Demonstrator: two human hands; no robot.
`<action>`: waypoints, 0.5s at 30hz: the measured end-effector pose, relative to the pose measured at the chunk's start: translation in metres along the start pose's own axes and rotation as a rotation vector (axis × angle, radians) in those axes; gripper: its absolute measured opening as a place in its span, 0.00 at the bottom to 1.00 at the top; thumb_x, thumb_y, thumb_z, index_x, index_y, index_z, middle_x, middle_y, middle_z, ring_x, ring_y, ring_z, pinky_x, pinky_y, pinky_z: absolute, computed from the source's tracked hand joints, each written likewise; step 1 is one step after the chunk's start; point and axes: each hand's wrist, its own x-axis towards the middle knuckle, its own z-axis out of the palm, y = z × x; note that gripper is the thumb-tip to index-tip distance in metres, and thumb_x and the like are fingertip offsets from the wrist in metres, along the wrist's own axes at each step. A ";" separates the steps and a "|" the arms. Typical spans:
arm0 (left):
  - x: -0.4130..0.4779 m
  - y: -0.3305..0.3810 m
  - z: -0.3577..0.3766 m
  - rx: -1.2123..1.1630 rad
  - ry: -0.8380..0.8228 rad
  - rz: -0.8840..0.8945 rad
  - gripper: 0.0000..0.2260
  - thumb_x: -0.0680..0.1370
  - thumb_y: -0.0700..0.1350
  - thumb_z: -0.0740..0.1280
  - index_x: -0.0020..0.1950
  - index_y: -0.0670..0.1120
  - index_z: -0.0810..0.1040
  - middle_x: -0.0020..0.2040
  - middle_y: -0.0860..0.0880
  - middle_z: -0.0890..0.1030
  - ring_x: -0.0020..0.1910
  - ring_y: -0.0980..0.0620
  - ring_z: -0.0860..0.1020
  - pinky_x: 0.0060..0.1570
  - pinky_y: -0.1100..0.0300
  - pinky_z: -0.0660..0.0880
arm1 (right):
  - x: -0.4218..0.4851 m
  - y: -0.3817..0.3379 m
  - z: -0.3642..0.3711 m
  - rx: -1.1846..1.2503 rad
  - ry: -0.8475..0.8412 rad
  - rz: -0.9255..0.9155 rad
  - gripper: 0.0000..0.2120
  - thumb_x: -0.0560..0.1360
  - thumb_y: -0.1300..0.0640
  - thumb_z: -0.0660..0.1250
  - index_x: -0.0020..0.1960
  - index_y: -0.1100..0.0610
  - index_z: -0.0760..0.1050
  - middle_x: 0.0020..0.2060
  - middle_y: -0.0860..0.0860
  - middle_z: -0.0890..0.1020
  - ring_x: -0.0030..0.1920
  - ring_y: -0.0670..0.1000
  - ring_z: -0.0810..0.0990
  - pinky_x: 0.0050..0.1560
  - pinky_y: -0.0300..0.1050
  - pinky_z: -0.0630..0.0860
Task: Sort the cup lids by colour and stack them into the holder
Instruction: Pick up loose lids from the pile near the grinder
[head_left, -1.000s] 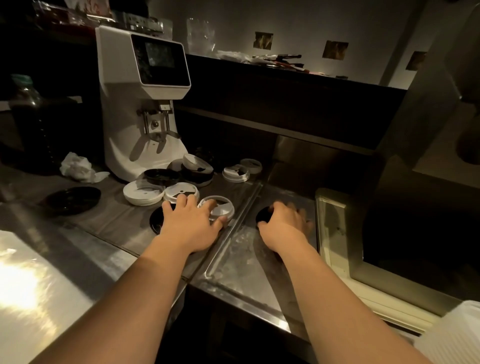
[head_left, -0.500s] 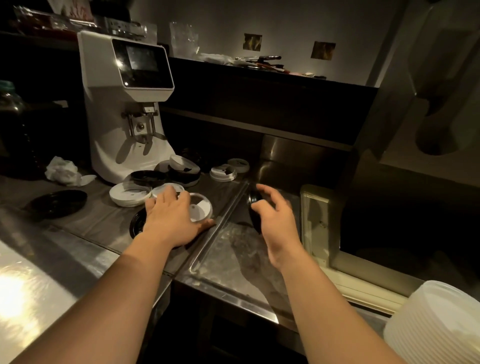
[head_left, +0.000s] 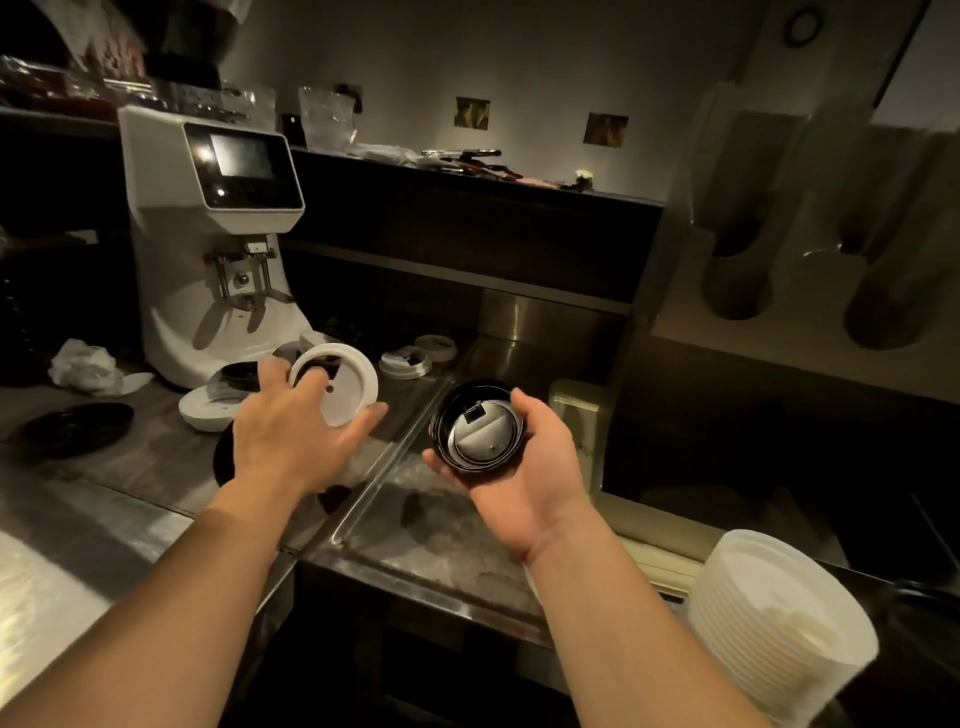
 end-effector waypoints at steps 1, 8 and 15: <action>0.000 0.007 -0.006 -0.054 0.042 0.021 0.33 0.71 0.72 0.64 0.57 0.44 0.77 0.60 0.41 0.69 0.45 0.41 0.75 0.46 0.48 0.76 | -0.002 -0.003 0.001 -0.043 0.030 -0.013 0.15 0.80 0.51 0.64 0.61 0.59 0.78 0.55 0.61 0.85 0.60 0.63 0.81 0.66 0.64 0.74; -0.007 0.089 -0.050 -0.681 0.113 -0.056 0.28 0.68 0.72 0.67 0.43 0.46 0.73 0.56 0.49 0.66 0.47 0.51 0.70 0.47 0.55 0.72 | -0.040 -0.038 0.018 -0.269 0.183 -0.207 0.15 0.82 0.59 0.61 0.58 0.41 0.79 0.68 0.52 0.74 0.69 0.58 0.72 0.71 0.64 0.70; -0.024 0.190 -0.114 -0.952 0.028 0.156 0.25 0.64 0.72 0.65 0.46 0.53 0.75 0.57 0.51 0.66 0.47 0.59 0.70 0.50 0.59 0.74 | -0.116 -0.112 -0.012 -0.203 0.164 -0.260 0.16 0.79 0.67 0.63 0.57 0.49 0.80 0.54 0.58 0.81 0.53 0.59 0.83 0.52 0.52 0.82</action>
